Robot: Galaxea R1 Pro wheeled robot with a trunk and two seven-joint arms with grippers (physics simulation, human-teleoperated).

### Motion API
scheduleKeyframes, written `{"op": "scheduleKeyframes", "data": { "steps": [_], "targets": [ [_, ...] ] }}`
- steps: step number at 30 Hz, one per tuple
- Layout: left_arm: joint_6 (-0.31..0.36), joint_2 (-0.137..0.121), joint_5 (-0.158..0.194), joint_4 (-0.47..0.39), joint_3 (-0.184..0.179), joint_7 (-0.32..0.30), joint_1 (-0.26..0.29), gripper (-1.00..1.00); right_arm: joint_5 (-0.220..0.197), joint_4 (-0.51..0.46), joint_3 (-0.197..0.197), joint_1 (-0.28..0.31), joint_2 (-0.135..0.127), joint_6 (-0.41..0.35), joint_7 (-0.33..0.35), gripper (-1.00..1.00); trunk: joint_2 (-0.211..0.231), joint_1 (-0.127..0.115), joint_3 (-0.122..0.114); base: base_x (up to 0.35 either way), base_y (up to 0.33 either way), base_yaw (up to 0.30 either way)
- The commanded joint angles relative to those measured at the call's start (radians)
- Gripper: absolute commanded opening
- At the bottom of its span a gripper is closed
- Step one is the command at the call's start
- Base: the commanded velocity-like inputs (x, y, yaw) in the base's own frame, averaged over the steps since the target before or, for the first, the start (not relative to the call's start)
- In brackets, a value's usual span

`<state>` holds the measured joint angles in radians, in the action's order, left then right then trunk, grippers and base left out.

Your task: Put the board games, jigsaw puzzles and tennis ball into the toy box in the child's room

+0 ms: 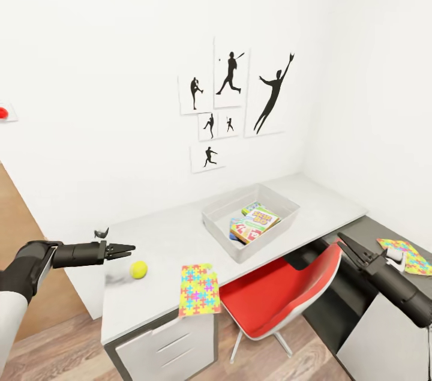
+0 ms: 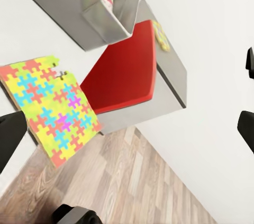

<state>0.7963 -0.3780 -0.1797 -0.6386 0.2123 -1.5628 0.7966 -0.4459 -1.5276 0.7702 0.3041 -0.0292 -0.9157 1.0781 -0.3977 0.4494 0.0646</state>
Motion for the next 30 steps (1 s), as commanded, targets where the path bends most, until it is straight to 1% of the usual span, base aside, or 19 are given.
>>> {"op": "scheduleKeyframes", "data": {
  "steps": [1,7,17,25,30],
  "targets": [
    [0.011,0.001,-0.011,-0.001,0.004,-0.008,0.001,1.0,-0.001,0.002,-0.007,0.001,-0.001,-0.005,0.002,1.0,-0.002,0.001,0.002,0.0,-0.308,0.0],
    [0.011,0.001,-0.01,-0.001,0.004,-0.008,0.001,1.0,0.002,0.013,-0.056,0.002,-0.001,0.0,0.0,1.0,-0.002,0.001,0.002,0.0,-0.289,0.0],
    [0.011,0.004,-0.01,-0.001,0.003,-0.008,0.001,1.0,0.003,0.016,-0.084,0.002,-0.001,0.001,-0.001,1.0,-0.002,0.001,0.002,0.0,-0.237,0.0],
    [0.011,0.005,-0.011,-0.001,0.003,-0.008,0.001,1.0,0.003,0.016,-0.094,0.003,-0.001,0.002,-0.001,1.0,-0.002,0.001,0.002,0.0,-0.207,0.0],
    [0.011,0.005,-0.011,-0.001,0.002,-0.008,0.001,1.0,0.003,0.017,-0.114,0.003,-0.001,0.003,-0.004,1.0,-0.002,0.001,0.002,0.0,-0.198,0.0]
  ]
}}
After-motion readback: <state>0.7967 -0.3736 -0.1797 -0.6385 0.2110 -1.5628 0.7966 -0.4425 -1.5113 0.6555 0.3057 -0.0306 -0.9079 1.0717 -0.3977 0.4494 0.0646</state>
